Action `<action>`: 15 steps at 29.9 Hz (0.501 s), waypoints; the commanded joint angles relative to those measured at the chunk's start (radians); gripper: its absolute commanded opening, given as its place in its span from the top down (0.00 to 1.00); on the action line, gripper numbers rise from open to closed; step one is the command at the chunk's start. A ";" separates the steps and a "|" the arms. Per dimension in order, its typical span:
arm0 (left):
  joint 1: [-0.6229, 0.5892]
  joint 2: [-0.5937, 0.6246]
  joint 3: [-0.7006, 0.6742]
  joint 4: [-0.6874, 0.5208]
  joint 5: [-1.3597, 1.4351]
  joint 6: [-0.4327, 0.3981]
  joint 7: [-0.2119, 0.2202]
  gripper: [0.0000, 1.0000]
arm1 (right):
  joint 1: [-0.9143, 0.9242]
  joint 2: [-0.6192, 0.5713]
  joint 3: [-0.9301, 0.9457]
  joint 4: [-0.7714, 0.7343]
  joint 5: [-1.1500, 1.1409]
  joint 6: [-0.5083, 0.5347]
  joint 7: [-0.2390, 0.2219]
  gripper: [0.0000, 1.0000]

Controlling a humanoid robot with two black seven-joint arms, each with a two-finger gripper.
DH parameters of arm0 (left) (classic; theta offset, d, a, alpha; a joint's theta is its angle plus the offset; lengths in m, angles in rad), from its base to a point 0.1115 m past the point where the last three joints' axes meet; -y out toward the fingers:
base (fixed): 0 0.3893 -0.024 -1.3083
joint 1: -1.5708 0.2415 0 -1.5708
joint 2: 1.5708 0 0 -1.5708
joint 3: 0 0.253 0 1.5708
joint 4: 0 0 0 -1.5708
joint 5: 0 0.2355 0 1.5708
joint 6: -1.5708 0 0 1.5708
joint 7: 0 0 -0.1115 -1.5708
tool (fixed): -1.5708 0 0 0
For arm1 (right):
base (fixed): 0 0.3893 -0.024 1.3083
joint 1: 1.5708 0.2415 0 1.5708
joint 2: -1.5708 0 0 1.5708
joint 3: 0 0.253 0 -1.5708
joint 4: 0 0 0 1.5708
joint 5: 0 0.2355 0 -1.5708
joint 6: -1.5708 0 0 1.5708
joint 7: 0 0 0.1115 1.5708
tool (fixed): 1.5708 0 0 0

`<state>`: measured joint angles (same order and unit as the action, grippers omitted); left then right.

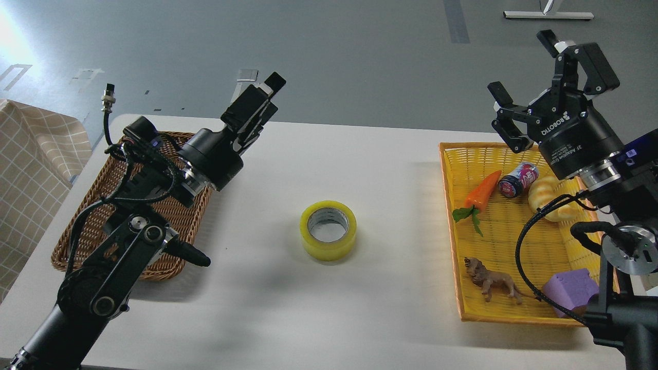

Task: Place and transfer tape with both arms
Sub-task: 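Lower the left gripper to the tape roll and grip its rim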

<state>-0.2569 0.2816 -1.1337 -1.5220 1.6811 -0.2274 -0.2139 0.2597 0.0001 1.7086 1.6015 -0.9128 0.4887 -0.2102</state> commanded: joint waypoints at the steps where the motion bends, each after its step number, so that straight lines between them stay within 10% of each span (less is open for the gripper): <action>1: 0.001 0.011 0.045 0.002 0.240 0.010 0.001 0.01 | 0.024 0.000 -0.010 0.002 -0.005 0.000 -0.012 0.00; 9: 0.028 0.021 0.181 0.005 0.313 0.019 0.051 0.01 | 0.128 0.000 -0.069 -0.009 -0.015 0.000 -0.015 0.00; 15: 0.048 0.005 0.195 0.026 0.430 0.036 0.277 0.01 | 0.131 0.000 -0.112 -0.009 -0.015 0.000 -0.048 0.00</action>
<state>-0.2128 0.2905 -0.9431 -1.4984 2.0783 -0.1932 -0.0239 0.3910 0.0000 1.6063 1.5928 -0.9280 0.4887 -0.2495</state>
